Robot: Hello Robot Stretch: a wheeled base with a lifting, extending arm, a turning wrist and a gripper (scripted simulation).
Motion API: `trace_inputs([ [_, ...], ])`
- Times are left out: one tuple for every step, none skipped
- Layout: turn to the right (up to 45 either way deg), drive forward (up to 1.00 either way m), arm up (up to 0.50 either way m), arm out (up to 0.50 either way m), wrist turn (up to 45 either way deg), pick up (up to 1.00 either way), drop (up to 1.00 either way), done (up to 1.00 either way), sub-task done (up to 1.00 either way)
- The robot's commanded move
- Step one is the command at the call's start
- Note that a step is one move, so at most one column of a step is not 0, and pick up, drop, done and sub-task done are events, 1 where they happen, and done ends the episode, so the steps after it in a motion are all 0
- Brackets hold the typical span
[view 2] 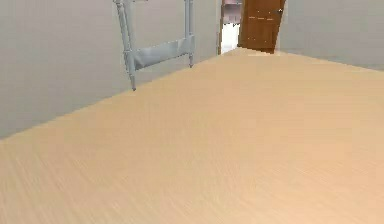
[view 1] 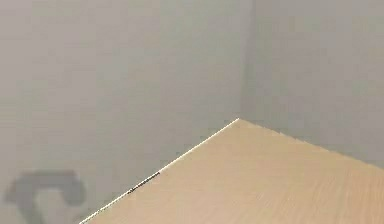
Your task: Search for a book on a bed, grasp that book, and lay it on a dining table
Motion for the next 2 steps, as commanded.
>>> trace_inputs([
  [45.0, 0.00, 0.00, 0.00, 0.0, 0.00, 0.00, 0.00, 0.00],
  [45.0, 0.00, 0.00, 0.00, 0.0, 0.00, 0.00, 0.00, 0.00],
])
